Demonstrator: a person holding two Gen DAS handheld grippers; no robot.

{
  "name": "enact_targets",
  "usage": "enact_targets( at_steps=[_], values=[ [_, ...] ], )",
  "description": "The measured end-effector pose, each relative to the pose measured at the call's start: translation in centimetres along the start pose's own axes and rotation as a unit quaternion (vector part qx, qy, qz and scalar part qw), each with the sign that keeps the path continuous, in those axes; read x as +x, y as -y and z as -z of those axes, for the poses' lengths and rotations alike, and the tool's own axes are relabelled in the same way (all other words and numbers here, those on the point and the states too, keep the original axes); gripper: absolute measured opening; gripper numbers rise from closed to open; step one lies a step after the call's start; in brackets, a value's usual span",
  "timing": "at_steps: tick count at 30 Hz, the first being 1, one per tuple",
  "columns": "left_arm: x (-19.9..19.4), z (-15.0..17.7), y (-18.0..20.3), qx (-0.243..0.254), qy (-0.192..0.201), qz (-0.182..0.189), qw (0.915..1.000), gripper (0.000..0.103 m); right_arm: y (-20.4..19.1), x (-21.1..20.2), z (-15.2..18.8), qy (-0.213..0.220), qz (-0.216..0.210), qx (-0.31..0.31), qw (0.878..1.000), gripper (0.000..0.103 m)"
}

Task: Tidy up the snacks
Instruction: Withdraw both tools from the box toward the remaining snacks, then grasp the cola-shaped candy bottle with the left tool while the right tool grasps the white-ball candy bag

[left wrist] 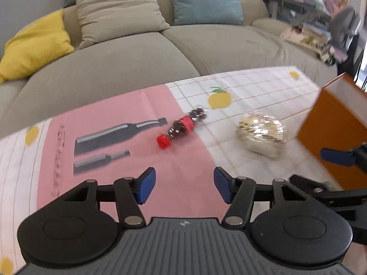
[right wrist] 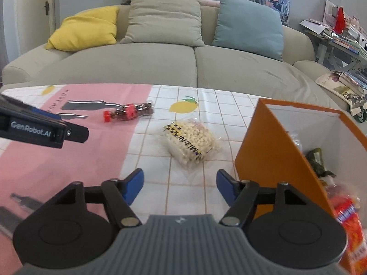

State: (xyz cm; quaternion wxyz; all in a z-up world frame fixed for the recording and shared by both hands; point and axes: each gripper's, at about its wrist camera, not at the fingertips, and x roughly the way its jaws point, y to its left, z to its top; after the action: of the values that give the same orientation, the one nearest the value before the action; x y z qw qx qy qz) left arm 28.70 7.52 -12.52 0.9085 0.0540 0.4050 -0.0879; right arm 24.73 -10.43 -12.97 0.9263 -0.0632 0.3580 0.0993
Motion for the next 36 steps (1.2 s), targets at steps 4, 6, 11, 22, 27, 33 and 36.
enact_targets(
  at_steps=[4,6,11,22,27,33,36],
  values=[
    [4.1,-1.0,-0.9,0.021,-0.020,-0.005,0.9996,0.068,0.3,2.7,-0.2,-0.007,0.007,0.006,1.000,0.065],
    [5.6,-1.4,-1.2,0.029,-0.029,-0.011,0.9991,0.068,0.7,3.9,-0.3,-0.012,0.007,0.015,1.000,0.065],
    [7.5,-2.2,-1.2,0.078,-0.026,-0.008,0.9966,0.068,1.6,5.1,-0.5,-0.007,-0.004,0.025,1.000,0.063],
    [8.4,-2.8,1.2,0.187,-0.017,0.008,0.9821,0.027,2.4,6.1,-0.1,-0.033,-0.013,0.066,0.997,0.007],
    [7.4,-1.7,2.3,0.165,-0.021,-0.009,0.9861,0.023,2.0,5.4,0.6,-0.037,-0.018,0.048,0.998,0.005],
    [3.0,1.9,2.7,0.058,-0.036,0.001,0.9977,0.023,1.4,2.9,1.9,-0.059,-0.030,0.040,0.997,0.005],
    [-0.2,4.9,3.0,-0.013,-0.052,0.008,0.9985,0.023,1.1,1.1,3.0,-0.077,-0.032,0.047,0.995,0.005]
  ],
)
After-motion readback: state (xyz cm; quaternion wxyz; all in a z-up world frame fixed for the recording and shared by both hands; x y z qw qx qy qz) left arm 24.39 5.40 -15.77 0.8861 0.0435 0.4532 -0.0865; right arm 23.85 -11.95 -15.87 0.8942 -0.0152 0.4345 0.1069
